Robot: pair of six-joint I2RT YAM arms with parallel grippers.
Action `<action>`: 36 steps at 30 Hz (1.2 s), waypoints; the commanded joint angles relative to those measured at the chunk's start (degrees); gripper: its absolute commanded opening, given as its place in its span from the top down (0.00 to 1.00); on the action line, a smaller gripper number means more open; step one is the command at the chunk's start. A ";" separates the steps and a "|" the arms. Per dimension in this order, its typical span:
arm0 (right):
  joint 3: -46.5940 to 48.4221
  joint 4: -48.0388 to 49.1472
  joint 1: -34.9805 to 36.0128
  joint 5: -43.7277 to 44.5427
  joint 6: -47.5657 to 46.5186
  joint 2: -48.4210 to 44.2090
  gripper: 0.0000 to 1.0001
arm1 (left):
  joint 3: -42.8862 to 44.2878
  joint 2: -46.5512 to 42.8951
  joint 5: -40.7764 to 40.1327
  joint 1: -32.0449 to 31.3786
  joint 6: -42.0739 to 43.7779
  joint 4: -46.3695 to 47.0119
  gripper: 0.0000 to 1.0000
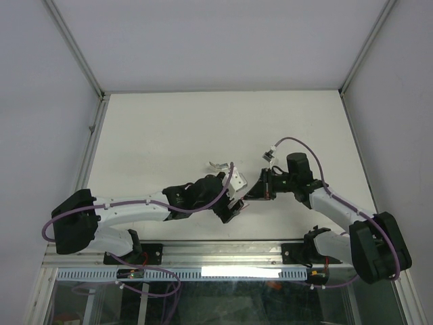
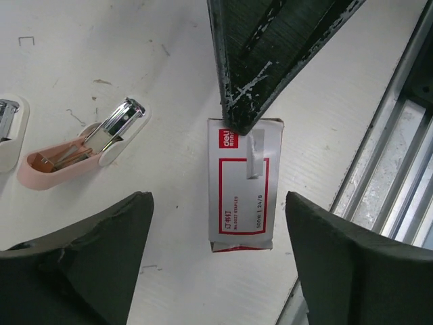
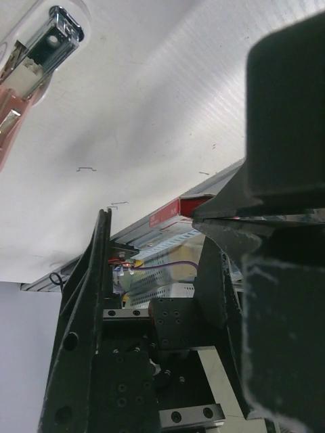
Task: Load the staples into the stapler
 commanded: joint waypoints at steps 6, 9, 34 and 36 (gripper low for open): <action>-3.64 10.56 0.06 5.20 3.33 -1.96 1.00 | -5.76 -10.22 -9.34 -0.32 -16.64 8.89 0.01; -6.28 16.02 -0.11 6.49 6.88 -3.13 1.00 | -9.23 -15.15 -10.73 1.24 -25.95 12.07 0.01; -11.45 25.73 -0.65 8.42 16.14 -19.59 1.00 | -29.30 -20.77 7.06 12.02 -63.25 35.28 0.46; -11.50 26.47 -0.65 7.29 16.23 -19.33 1.00 | -29.25 -20.02 7.14 12.15 -63.53 36.42 0.49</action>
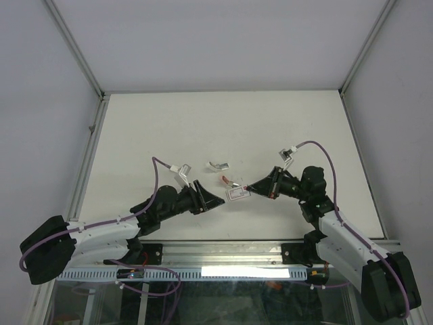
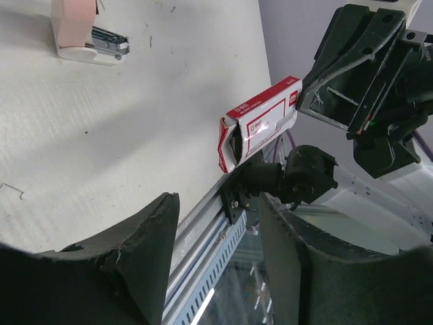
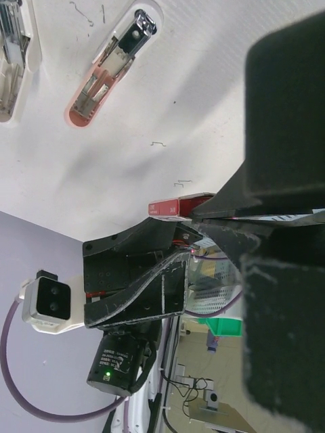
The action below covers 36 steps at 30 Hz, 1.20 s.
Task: Load the staples into the stapler
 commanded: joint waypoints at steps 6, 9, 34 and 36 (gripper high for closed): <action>0.19 6.90 -0.28 -5.58 1.04 -0.41 1.00 | 1.07 2.62 2.63 1.12 -2.47 8.30 0.54; 0.28 7.26 -0.28 -6.45 1.04 -0.18 1.00 | 1.25 3.21 2.76 1.30 -2.60 8.78 0.56; -0.08 8.83 -0.28 -9.09 2.64 1.76 1.00 | 3.62 7.92 6.45 1.38 -1.25 13.52 0.60; -0.02 8.83 -0.28 -9.22 2.62 1.92 1.00 | 3.79 8.38 6.86 1.39 -1.05 14.34 0.60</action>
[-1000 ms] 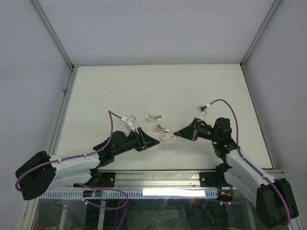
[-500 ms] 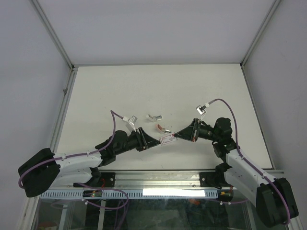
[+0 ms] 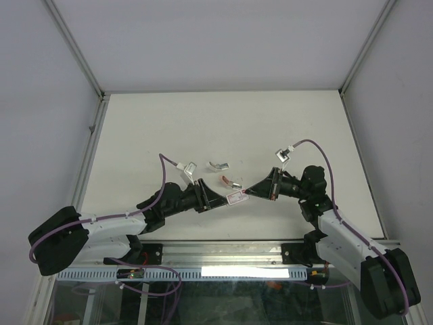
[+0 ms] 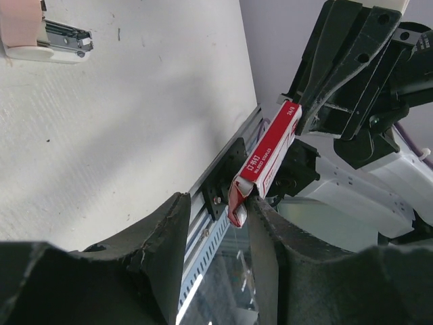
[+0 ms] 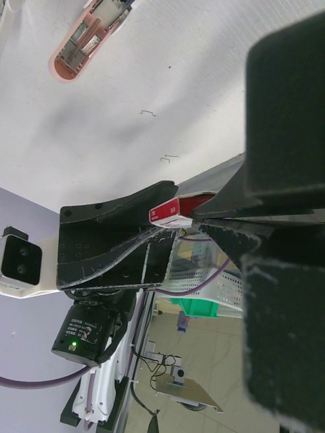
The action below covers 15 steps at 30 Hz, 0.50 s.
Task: Load the staples into the stapler
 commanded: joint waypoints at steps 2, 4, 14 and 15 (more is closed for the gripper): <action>0.06 3.43 -0.23 -1.68 -0.20 0.21 1.00 | 2.46 1.29 2.32 0.64 1.26 6.36 0.61; 0.06 3.09 -0.23 -1.61 -0.48 0.37 1.00 | 2.61 1.93 2.90 0.65 1.46 7.10 0.68; 1.13 -4.62 -0.15 -0.19 -6.76 1.96 0.94 | 3.60 3.90 3.83 0.62 1.38 7.87 1.00; 1.30 -5.06 -0.15 -0.26 -7.18 2.19 0.93 | 3.74 4.06 3.89 0.64 1.38 7.91 1.00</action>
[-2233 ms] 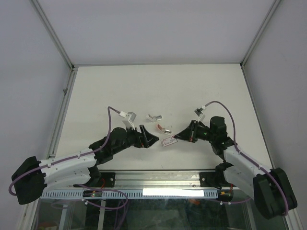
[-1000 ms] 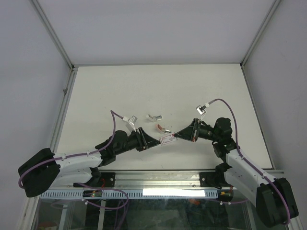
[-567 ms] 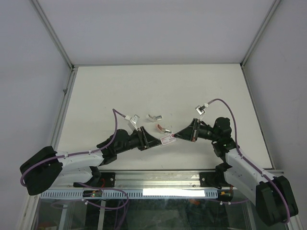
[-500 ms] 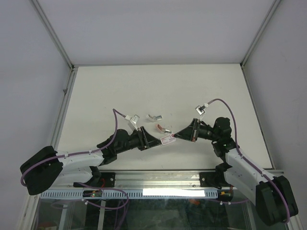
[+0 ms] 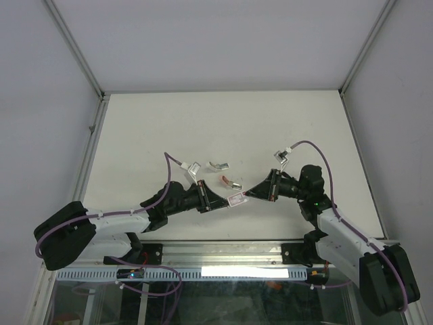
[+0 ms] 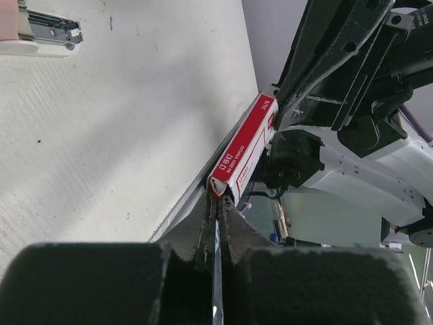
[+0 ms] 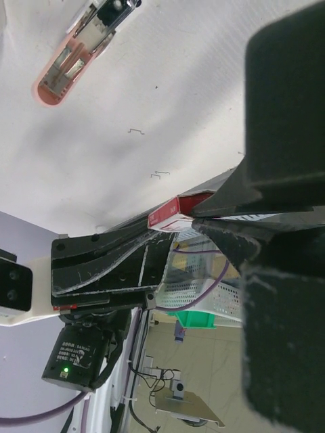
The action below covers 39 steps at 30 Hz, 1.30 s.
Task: Load the staples into the stapler
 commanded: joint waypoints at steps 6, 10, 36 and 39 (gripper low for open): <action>1.91 -2.45 0.31 -1.12 -4.16 1.89 0.88 | 3.20 0.87 1.10 0.65 -0.02 5.09 1.00; 2.25 -2.43 0.58 -1.82 -4.22 2.85 0.86 | 3.32 0.89 0.93 0.60 -0.04 5.11 1.00; -1.96 -9.21 0.84 13.26 -13.71 12.59 1.00 | -1.79 12.23 1.83 0.73 4.52 6.12 1.00; -1.88 -9.33 0.82 14.01 -14.26 14.98 1.00 | -1.69 16.64 2.04 0.82 4.22 7.53 1.00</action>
